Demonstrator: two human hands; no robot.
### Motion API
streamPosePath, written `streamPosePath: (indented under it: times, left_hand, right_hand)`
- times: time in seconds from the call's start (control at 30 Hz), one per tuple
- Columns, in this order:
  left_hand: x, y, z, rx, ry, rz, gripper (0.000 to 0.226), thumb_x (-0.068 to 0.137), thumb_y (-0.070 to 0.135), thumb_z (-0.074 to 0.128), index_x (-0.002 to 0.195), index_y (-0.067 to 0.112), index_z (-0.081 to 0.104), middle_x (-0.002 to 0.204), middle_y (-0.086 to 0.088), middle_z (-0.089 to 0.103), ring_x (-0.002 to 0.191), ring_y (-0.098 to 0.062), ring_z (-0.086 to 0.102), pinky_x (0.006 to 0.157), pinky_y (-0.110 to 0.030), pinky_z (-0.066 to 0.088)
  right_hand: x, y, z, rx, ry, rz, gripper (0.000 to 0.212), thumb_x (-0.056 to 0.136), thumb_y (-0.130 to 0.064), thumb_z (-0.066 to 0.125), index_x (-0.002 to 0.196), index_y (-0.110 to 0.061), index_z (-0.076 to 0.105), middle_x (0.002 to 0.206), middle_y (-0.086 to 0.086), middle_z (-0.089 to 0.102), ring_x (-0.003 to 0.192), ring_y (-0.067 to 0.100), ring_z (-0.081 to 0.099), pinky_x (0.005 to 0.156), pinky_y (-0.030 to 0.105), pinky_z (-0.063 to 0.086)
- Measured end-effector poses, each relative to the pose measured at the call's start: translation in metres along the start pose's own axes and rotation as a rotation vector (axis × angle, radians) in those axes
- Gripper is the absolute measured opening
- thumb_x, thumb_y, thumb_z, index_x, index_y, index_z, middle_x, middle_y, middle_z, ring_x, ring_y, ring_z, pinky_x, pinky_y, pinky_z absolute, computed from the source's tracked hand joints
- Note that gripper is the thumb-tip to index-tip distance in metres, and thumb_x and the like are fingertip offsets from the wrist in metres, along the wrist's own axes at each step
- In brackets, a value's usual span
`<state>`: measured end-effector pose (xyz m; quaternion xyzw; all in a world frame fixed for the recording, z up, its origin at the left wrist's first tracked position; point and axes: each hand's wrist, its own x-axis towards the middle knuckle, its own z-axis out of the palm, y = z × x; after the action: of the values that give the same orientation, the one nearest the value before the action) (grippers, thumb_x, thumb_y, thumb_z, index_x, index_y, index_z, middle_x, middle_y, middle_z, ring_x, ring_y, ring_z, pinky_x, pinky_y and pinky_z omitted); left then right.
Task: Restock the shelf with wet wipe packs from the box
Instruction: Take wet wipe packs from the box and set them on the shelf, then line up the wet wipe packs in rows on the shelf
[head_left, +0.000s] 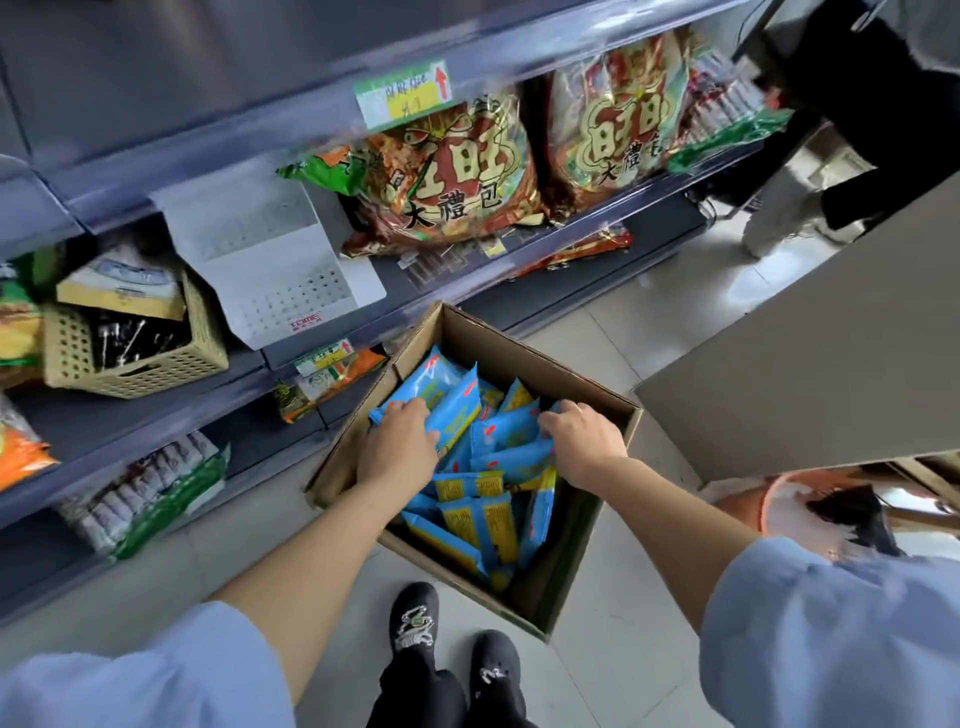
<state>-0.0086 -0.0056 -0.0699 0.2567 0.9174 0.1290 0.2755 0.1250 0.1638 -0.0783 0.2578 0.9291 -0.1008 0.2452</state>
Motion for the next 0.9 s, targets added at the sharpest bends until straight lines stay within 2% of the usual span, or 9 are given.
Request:
streamPosePath:
  times: [0.1,0.17,0.27,0.4,0.53,0.63,0.73,0.83,0.9]
  left_hand:
    - [-0.007,0.004,-0.022,0.005,0.091,0.043,0.026,0.097,0.022,0.051,0.121,0.015,0.055,0.116,-0.007,0.061,0.101,-0.029,0.058,0.071,-0.037,0.045]
    - [-0.013,0.007,-0.041,-0.015,0.128,0.075,0.028,0.096,0.023,0.052,0.123,0.019,0.057,0.118,-0.004,0.063,0.103,-0.028,0.059,0.076,-0.039,0.049]
    - [-0.026,0.012,-0.076,-0.063,0.181,0.083,0.022,0.093,0.024,0.059,0.114,0.023,0.06,0.111,0.0,0.066,0.095,-0.026,0.062,0.072,-0.039,0.051]
    - [-0.053,0.015,-0.129,-0.197,0.271,0.041,0.015,0.086,0.022,0.068,0.098,0.019,0.06,0.101,0.0,0.066,0.091,-0.024,0.061,0.075,-0.038,0.049]
    - [-0.082,0.009,-0.184,-0.312,0.375,0.002,0.014,0.082,0.017,0.073,0.093,0.017,0.064,0.096,0.0,0.066,0.084,-0.017,0.06,0.068,-0.029,0.044]
    - [-0.104,-0.002,-0.223,-0.373,0.447,-0.016,0.017,0.08,0.014,0.075,0.094,0.016,0.066,0.093,-0.001,0.066,0.085,-0.018,0.061,0.068,-0.027,0.042]
    - [-0.125,-0.017,-0.261,-0.356,0.529,-0.031,0.017,0.083,0.016,0.071,0.1,0.017,0.068,0.102,-0.001,0.068,0.089,-0.019,0.063,0.072,-0.03,0.048]
    - [-0.147,-0.033,-0.299,-0.317,0.614,-0.016,0.016,0.09,0.017,0.061,0.103,0.024,0.067,0.104,0.006,0.065,0.086,-0.017,0.061,0.067,-0.032,0.05]
    - [-0.161,-0.045,-0.324,-0.316,0.671,0.005,0.015,0.092,0.016,0.059,0.1,0.027,0.066,0.103,0.008,0.063,0.087,-0.016,0.058,0.068,-0.033,0.049]
  right_hand:
    - [-0.007,0.001,-0.016,0.056,-0.031,-0.057,0.022,0.087,-0.023,0.062,0.109,-0.02,0.058,0.113,0.004,0.057,0.106,0.027,0.056,0.074,0.032,0.042]
    - [-0.014,-0.001,-0.033,0.06,-0.007,-0.087,0.023,0.086,-0.029,0.063,0.108,-0.022,0.06,0.112,0.002,0.059,0.105,0.026,0.057,0.072,0.031,0.039]
    - [-0.025,-0.008,-0.067,0.166,0.076,-0.097,0.022,0.083,-0.031,0.066,0.105,-0.024,0.062,0.106,0.001,0.063,0.101,0.026,0.058,0.072,0.031,0.041]
    - [-0.043,-0.027,-0.121,0.303,0.156,-0.162,0.021,0.083,-0.03,0.069,0.103,-0.023,0.065,0.103,0.001,0.067,0.096,0.024,0.059,0.074,0.032,0.045]
    - [-0.06,-0.053,-0.171,0.384,0.205,-0.235,0.019,0.085,-0.027,0.069,0.102,-0.021,0.062,0.102,-0.002,0.065,0.09,0.021,0.059,0.072,0.032,0.046]
    - [-0.072,-0.076,-0.206,0.414,0.244,-0.3,0.017,0.088,-0.024,0.066,0.104,-0.018,0.061,0.094,-0.004,0.059,0.082,0.016,0.054,0.067,0.029,0.042]
    - [-0.081,-0.105,-0.237,0.44,0.28,-0.373,0.017,0.088,-0.021,0.066,0.105,-0.018,0.064,0.092,-0.003,0.058,0.085,0.018,0.055,0.07,0.032,0.045]
    - [-0.086,-0.142,-0.264,0.489,0.32,-0.429,0.016,0.084,-0.019,0.07,0.099,-0.019,0.069,0.089,-0.002,0.062,0.086,0.021,0.06,0.075,0.033,0.048]
    - [-0.09,-0.168,-0.281,0.545,0.326,-0.47,0.014,0.083,-0.016,0.071,0.097,-0.018,0.069,0.085,-0.001,0.064,0.078,0.019,0.06,0.069,0.03,0.049]
